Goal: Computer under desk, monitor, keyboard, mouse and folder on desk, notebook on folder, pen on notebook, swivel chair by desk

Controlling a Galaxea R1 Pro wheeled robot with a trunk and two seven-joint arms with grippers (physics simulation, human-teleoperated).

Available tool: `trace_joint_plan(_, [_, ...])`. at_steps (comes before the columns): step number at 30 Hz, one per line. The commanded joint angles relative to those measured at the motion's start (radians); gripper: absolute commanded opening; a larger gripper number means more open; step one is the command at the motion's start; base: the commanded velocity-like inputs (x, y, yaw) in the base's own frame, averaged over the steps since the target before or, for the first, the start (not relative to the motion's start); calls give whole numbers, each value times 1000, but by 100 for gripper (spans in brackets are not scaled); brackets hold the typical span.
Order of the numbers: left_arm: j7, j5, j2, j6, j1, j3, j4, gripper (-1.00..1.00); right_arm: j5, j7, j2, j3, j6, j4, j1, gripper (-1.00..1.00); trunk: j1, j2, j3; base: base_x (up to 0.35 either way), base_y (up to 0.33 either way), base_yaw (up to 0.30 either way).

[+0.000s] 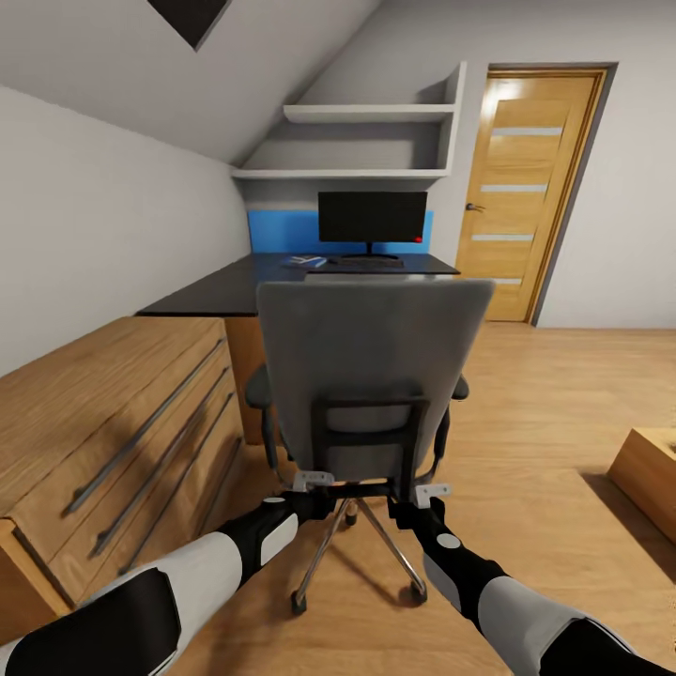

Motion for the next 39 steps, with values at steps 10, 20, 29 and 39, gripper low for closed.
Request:
trace_joint_plan(10, [8,6,0,1,-1,-6,-1,100,-6,-7,-1,8,-3,0,-1,100,0,0,4,241,-203,-63])
trace_joint_plan(20, [8,6,0,1,-1,-6,-1,100,-6,-8,-1,8,-3,-1,-1,100,0,0,4,295,-106,-2])
trace_joint_plan(29, [8,6,0,1,-1,-6,-1,100,-7,-8,-1,8,-3,-1,-1,100,0,0,4,319,-3,0])
trace_joint_plan(39, [9,6,0,1,-1,-7,-1,100,-9,-9,-1,7,-3,-1,-1,100,0,0,4,321,0,0])
